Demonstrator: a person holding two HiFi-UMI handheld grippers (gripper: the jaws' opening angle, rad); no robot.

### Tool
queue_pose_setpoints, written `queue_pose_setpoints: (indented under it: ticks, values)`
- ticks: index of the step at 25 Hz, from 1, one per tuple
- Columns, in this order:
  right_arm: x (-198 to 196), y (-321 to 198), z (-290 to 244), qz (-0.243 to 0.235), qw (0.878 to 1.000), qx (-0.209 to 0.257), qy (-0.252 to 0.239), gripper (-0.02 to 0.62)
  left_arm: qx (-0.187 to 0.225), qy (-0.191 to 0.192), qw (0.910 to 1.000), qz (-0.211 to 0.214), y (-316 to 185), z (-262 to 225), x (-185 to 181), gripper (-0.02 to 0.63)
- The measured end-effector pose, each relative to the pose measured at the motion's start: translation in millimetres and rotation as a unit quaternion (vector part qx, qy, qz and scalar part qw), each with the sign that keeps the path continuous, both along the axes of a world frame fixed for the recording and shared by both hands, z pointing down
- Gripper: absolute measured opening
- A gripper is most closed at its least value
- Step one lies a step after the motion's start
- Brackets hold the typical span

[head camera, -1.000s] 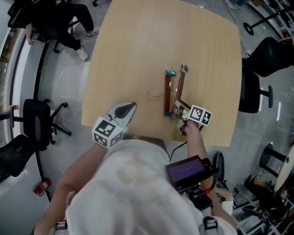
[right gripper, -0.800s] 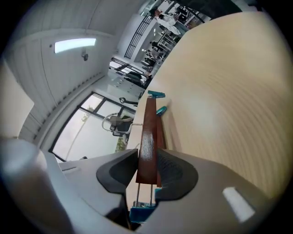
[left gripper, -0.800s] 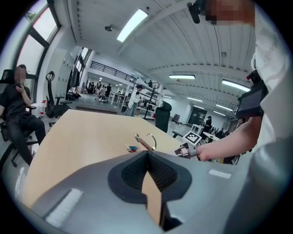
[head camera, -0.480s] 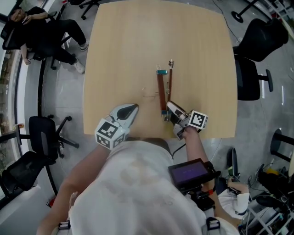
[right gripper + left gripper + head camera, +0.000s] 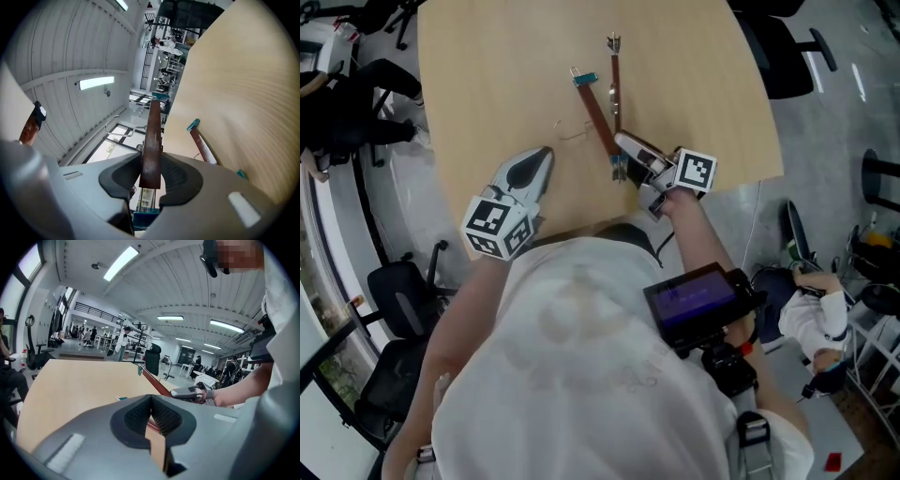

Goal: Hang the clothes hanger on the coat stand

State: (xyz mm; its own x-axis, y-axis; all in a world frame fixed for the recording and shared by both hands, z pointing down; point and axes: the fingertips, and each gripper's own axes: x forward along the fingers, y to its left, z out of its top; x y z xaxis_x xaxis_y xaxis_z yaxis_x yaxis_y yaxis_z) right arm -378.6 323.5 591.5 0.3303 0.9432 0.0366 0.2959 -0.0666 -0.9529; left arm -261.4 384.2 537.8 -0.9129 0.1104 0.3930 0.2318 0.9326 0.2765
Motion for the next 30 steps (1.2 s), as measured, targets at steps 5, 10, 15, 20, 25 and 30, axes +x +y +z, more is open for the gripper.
queue_pose_setpoints:
  ticks: [5, 10, 15, 20, 25, 30]
  values:
    - [12.9, -15.4, -14.9, 0.054, 0.999, -0.003, -0.002, 0.144, 0.01, -0.012, 0.9988, 0.046, -1.6, 0.9, 3.9, 0.002]
    - [29.6, -24.6, -29.6, 0.111, 0.993, -0.024, 0.014, 0.144, 0.013, -0.022, 0.9966, 0.078, 1.5, -2.2, 18.3, 0.002]
    - [71.5, -58.0, -32.1, 0.168, 0.985, -0.025, 0.007, 0.144, 0.017, -0.036, 0.9912, 0.126, -20.2, -0.4, 49.0, 0.002]
    - [85.3, -75.2, -44.1, 0.228, 0.973, -0.03, 0.0, 0.144, 0.024, -0.05, 0.9824, 0.178, -26.6, -6.1, 48.2, 0.002]
    - [114.3, -117.4, -56.4, 0.293, 0.955, -0.042, -0.01, 0.143, 0.035, -0.058, 0.9669, 0.246, -62.9, -7.1, 61.4, 0.002]
    - [153.8, -191.2, -64.3, 0.363, 0.93, -0.049, -0.026, 0.143, 0.042, -0.058, 0.9401, 0.333, -131.8, -4.8, 78.6, 0.002]
